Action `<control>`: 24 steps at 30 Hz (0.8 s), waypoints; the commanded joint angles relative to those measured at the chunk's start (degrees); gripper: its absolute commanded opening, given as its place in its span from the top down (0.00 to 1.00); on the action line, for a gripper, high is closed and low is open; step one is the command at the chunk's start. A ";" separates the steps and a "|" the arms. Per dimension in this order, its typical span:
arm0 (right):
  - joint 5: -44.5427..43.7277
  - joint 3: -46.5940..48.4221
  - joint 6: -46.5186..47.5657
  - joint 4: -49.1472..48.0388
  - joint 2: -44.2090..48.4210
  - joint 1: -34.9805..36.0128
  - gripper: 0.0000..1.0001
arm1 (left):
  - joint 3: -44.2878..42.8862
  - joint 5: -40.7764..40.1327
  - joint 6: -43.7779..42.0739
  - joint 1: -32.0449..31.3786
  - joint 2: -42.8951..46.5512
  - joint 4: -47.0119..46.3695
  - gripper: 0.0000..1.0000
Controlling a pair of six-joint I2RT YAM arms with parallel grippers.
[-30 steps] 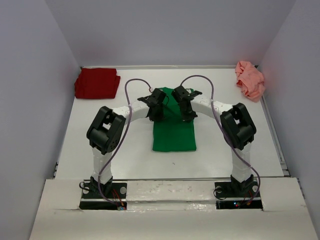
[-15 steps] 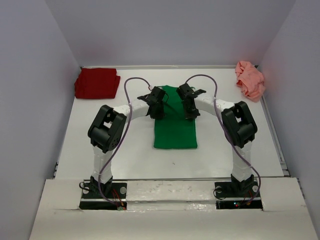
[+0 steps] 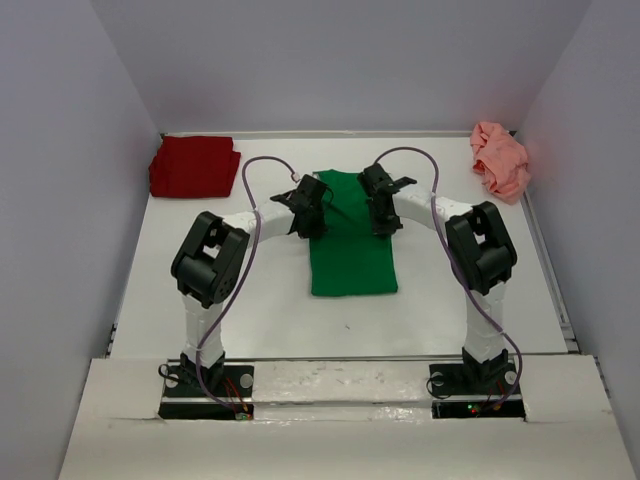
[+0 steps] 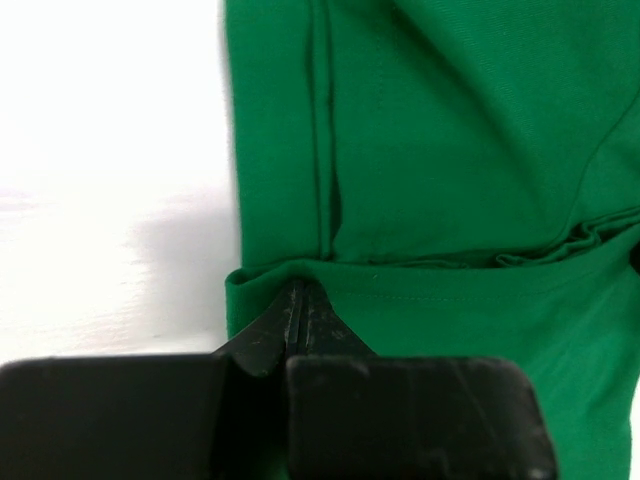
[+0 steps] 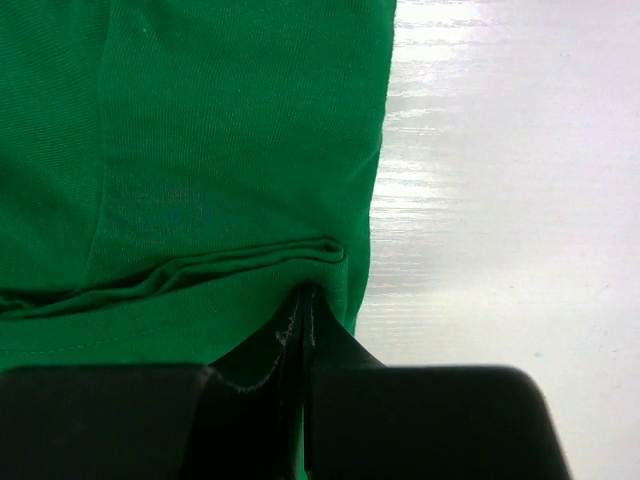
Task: Fold and stack the t-shirts
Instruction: Fold the tshirt
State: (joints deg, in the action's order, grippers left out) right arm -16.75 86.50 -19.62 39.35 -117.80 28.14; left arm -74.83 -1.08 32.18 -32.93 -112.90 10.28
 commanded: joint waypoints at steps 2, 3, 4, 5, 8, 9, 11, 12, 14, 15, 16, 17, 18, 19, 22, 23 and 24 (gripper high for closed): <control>-2.67 -2.47 1.60 -1.91 1.25 -1.42 1.00 | 2.76 -6.64 -0.28 0.67 5.57 5.71 1.00; -2.84 -2.65 1.69 -2.17 3.00 -1.42 1.00 | 2.84 -7.44 -0.19 0.24 6.63 5.89 1.00; -3.37 -2.65 1.86 -2.09 3.97 -1.42 1.00 | 2.93 -8.14 -0.11 -0.12 7.43 6.06 1.00; -3.55 -2.74 1.95 -2.09 4.85 -1.42 1.00 | 2.93 -9.02 0.07 -0.38 8.39 6.50 1.00; -4.34 -2.65 2.13 -1.65 8.88 -1.42 0.97 | 2.15 -13.67 0.33 -2.22 12.86 8.78 1.00; -4.60 -2.65 2.13 -1.04 9.95 -1.42 0.95 | 1.97 -14.55 0.34 -2.66 13.75 9.31 1.00; -5.22 -2.48 2.13 -0.33 12.66 -1.42 0.91 | 1.09 -16.57 0.34 -3.98 15.51 11.06 1.00; -5.48 -2.48 2.13 0.63 13.46 -1.42 0.89 | 0.91 -17.02 0.34 -4.33 15.95 11.51 1.00; -5.92 -3.26 2.21 1.16 15.22 -1.42 0.86 | 0.56 -17.64 0.25 -5.04 16.83 12.48 1.00; -6.01 -3.70 2.21 1.34 17.06 -1.42 0.80 | 0.82 -17.73 0.16 -5.13 17.62 12.83 1.00; -6.01 -4.66 2.30 1.60 17.77 -1.42 0.76 | 1.00 -17.73 0.16 -5.13 18.32 13.18 1.00; -6.01 -4.67 2.30 1.78 18.47 -1.42 0.73 | 1.26 -17.81 0.16 -5.22 18.33 13.18 1.00; -5.66 -6.24 2.22 1.87 20.05 -1.42 0.65 | 2.13 -17.55 0.16 -5.39 19.03 13.10 1.00; -5.31 -7.21 2.13 1.78 20.85 -1.42 0.61 | 2.66 -17.29 0.16 -5.39 19.38 13.10 0.99; -3.20 -12.13 1.69 0.90 24.00 -1.42 0.47 | 5.30 -15.80 0.16 -5.48 20.53 12.66 0.91; -1.63 -13.45 1.25 0.64 24.80 -1.42 0.46 | 6.18 -15.10 0.16 -5.48 21.14 11.61 0.83; -0.75 -14.85 0.81 0.38 25.68 -1.42 0.43 | 8.53 -13.00 0.51 -5.48 22.36 10.99 0.78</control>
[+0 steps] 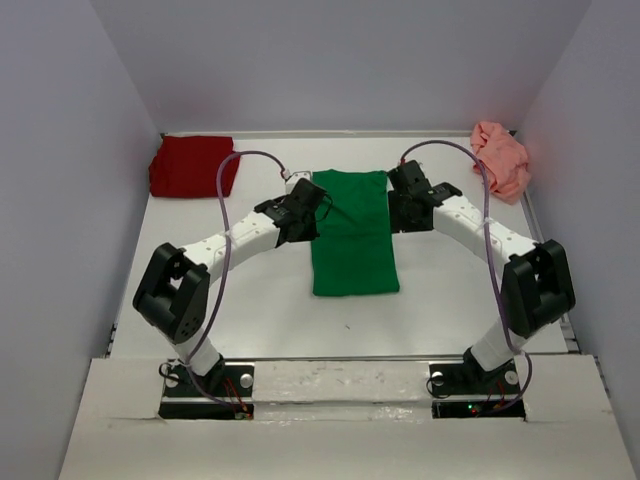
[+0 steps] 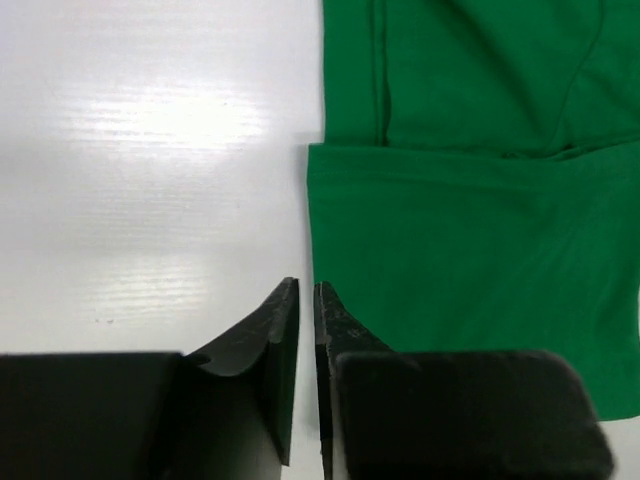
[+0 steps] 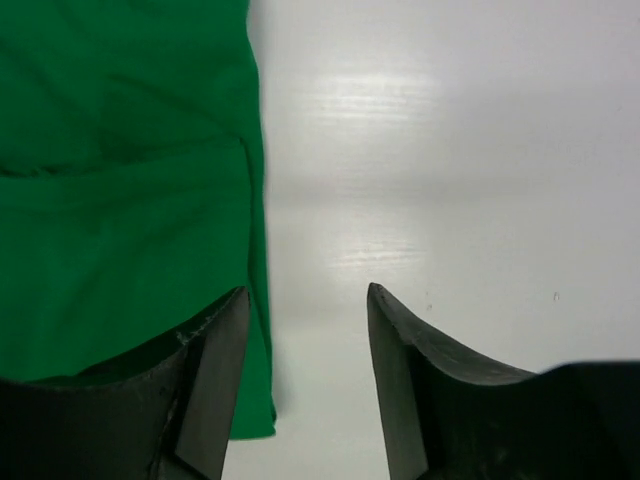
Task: Fold and stack the t-shirts
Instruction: Fold the tshirt
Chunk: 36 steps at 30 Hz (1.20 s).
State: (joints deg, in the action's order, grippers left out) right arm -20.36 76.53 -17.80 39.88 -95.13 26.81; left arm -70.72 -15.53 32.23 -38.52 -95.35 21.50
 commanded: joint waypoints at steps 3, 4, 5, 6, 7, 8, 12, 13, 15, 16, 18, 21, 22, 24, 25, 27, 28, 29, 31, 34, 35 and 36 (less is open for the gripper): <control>9.62 -13.21 -2.85 -3.30 8.62 -0.09 0.40 | 10.66 7.50 1.43 0.20 8.06 -3.90 0.55; 11.29 -15.25 -3.29 -4.19 10.13 -0.09 0.40 | 12.43 8.66 1.96 0.20 8.95 -4.88 0.51; 12.44 -17.19 -4.07 -4.89 10.14 -0.09 0.39 | 14.10 10.07 2.40 0.12 9.91 -5.84 0.48; 13.67 -19.03 -5.91 -5.51 13.36 -0.09 0.39 | 15.94 12.78 2.84 0.11 11.92 -8.03 0.46; 15.68 -22.79 -7.41 -6.99 16.87 -0.09 0.39 | 19.44 14.02 3.97 0.11 12.99 -9.09 0.46; 16.92 -24.48 -7.94 -7.88 18.65 -0.09 0.39 | 21.04 14.99 4.50 0.11 13.95 -9.97 0.45; 22.88 -32.03 -9.79 -12.45 25.76 -0.09 0.40 | 28.42 20.00 6.09 0.11 18.35 -15.42 0.45; 23.43 -32.93 -10.23 -13.33 26.57 -0.09 0.39 | 29.40 20.71 6.44 0.11 18.88 -16.56 0.45; 26.15 -35.21 -11.20 -15.17 28.32 -0.09 0.39 | 31.94 24.29 6.79 0.20 19.59 -20.42 0.44; 26.86 -36.01 -11.81 -15.70 28.77 -0.09 0.39 | 32.74 25.62 7.58 0.12 19.59 -21.22 0.44; 28.35 -37.15 -13.22 -16.32 29.39 -0.09 0.39 | 34.85 28.96 8.46 0.12 19.07 -25.34 0.42; 28.71 -39.17 -15.24 -17.02 29.39 -0.09 0.40 | 36.87 30.12 9.34 0.20 18.10 -27.55 0.41; 28.80 -39.44 -15.77 -17.03 29.39 -0.09 0.40 | 37.05 30.12 9.34 0.20 17.92 -27.91 0.41; 29.23 -40.14 -17.09 -17.55 29.39 -0.09 0.40 | 37.41 29.94 9.17 0.12 17.39 -28.26 0.41; 29.41 -40.75 -17.26 -18.25 29.48 -0.09 0.40 | 37.58 30.03 9.17 0.20 17.39 -28.61 0.41; 29.23 -41.37 -18.14 -18.78 29.83 -0.09 0.40 | 37.58 29.94 8.99 0.20 17.13 -28.79 0.41; 29.32 -41.46 -18.23 -19.13 29.83 -0.09 0.40 | 37.58 29.94 8.99 0.20 16.95 -28.79 0.41; 29.50 -41.55 -18.23 -19.14 29.83 -0.09 0.40 | 37.58 29.86 8.91 0.20 16.69 -28.88 0.41; 29.15 -41.55 -18.41 -19.22 29.83 -0.09 0.40 | 37.50 29.86 8.73 0.20 16.08 -29.14 0.41; 28.71 -41.29 -18.58 -18.87 30.01 -0.09 0.40 | 37.15 30.29 8.47 0.20 14.76 -28.88 0.41; 28.71 -41.03 -18.58 -18.70 30.18 -0.09 0.40 | 36.88 30.29 8.47 0.20 14.23 -28.88 0.41; 28.71 -40.68 -18.32 -18.61 30.44 -0.09 0.40 | 36.27 30.12 8.38 0.20 13.27 -27.83 0.41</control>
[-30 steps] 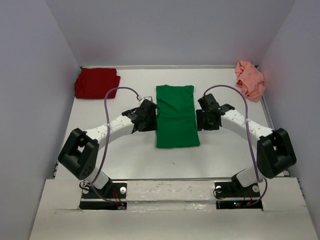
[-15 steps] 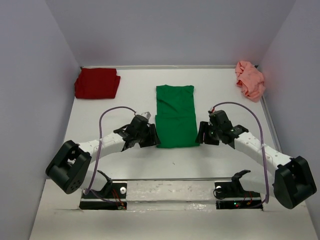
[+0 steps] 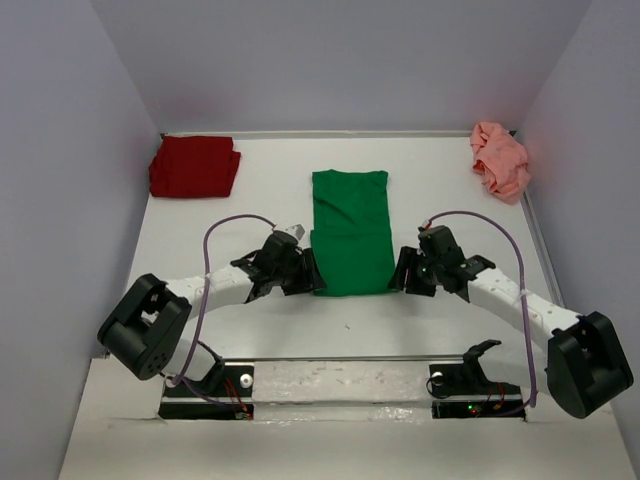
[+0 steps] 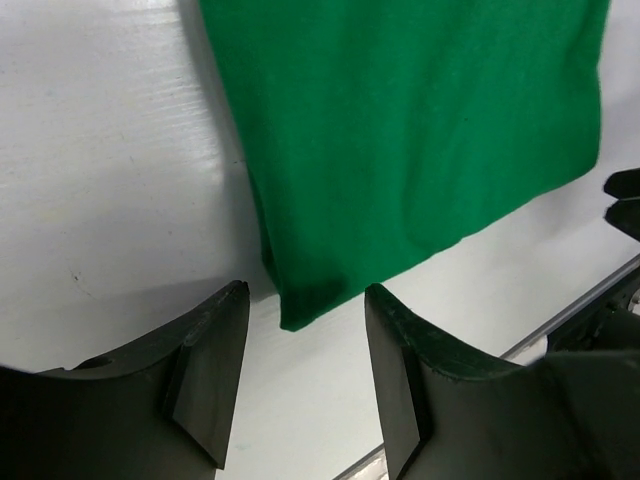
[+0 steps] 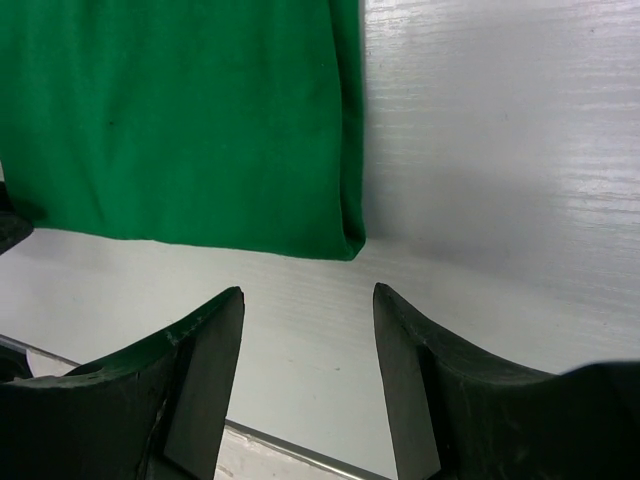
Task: Fold and stack the t-shirts
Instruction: Fold the tshirt
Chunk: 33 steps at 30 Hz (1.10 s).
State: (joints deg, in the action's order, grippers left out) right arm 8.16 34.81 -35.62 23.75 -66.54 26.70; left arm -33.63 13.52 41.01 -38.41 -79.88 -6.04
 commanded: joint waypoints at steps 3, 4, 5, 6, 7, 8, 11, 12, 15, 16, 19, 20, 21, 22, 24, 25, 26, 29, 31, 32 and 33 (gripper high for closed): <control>-0.43 2.63 0.02 -1.34 1.94 0.02 0.40 | -3.10 -1.55 -1.11 0.01 -3.96 4.35 0.41; -0.52 3.07 0.11 -1.16 1.94 0.02 0.40 | -3.37 -1.91 -1.37 0.01 -4.15 5.07 0.41; -0.52 4.03 0.28 -0.90 1.77 0.02 0.40 | -4.16 -2.96 -1.81 0.01 -6.32 5.69 0.40; -0.52 4.13 0.28 -0.90 1.77 0.02 0.40 | -4.17 -2.97 -1.82 0.01 -6.34 5.69 0.40; -0.69 4.22 0.20 -0.90 1.42 0.02 0.40 | -4.08 -2.62 -1.55 0.01 -7.13 4.82 0.40; -1.04 4.13 -0.15 -0.81 1.24 0.02 0.40 | -3.99 -1.92 -1.46 0.01 -7.92 3.94 0.40; -1.74 3.87 -1.12 -0.37 1.15 0.02 0.40 | -3.82 -1.31 -1.20 0.01 -8.71 2.97 0.41; -1.92 3.78 -1.38 -0.28 1.24 0.02 0.40 | -3.73 -1.13 -1.20 0.01 -8.89 2.71 0.41; -4.29 4.21 -1.91 1.47 0.89 0.02 0.40 | -3.46 -1.13 -1.11 0.01 -8.98 2.35 0.43; -5.51 4.56 -2.09 1.91 0.63 0.02 0.40 | -3.46 -0.86 -1.11 0.01 -8.98 2.35 0.46; -6.75 4.66 -2.44 2.88 0.10 0.02 0.40 | -3.55 -0.77 -1.11 0.01 -8.63 2.61 0.54; -6.93 4.66 -2.70 2.97 -0.25 0.02 0.40 | -3.55 -0.86 -1.20 0.01 -8.54 2.79 0.57; -7.19 4.74 -3.05 3.23 -0.51 0.02 0.40 | -3.55 -0.95 -1.29 0.01 -8.37 2.97 0.62; -7.37 4.66 -3.67 3.50 -1.21 0.02 0.40 | -3.64 -1.12 -1.29 0.01 -8.19 3.32 0.74; -7.20 4.57 -4.20 3.50 -2.18 0.02 0.40 | -3.73 -1.30 -1.46 0.01 -8.02 3.84 0.93; -7.11 4.57 -4.20 3.41 -2.54 0.02 0.40 | -3.73 -1.21 -1.46 0.01 -8.01 3.85 0.93; -6.76 4.48 -4.02 3.15 -2.89 0.02 0.40 | -3.90 -1.30 -1.55 0.01 -8.10 4.02 1.00; -6.93 4.22 -3.67 2.18 -3.94 0.02 0.39 | -4.16 -1.13 -1.64 0.01 -8.37 4.02 1.00; -5.71 3.87 -3.41 1.13 -4.29 0.02 0.39 | -4.34 -1.04 -1.81 0.01 -8.37 3.85 1.00; -5.18 3.60 -3.41 0.60 -4.30 0.02 0.39 | -4.34 -1.04 -1.82 0.01 -8.28 3.85 1.00; -4.83 3.25 -3.41 0.16 -4.30 0.02 0.39 | -4.34 -0.95 -1.90 0.01 -8.37 3.76 1.00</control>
State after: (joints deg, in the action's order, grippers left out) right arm 2.63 37.17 -38.83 26.52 -70.87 26.70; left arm -37.63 13.08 40.56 -38.41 -87.55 -5.04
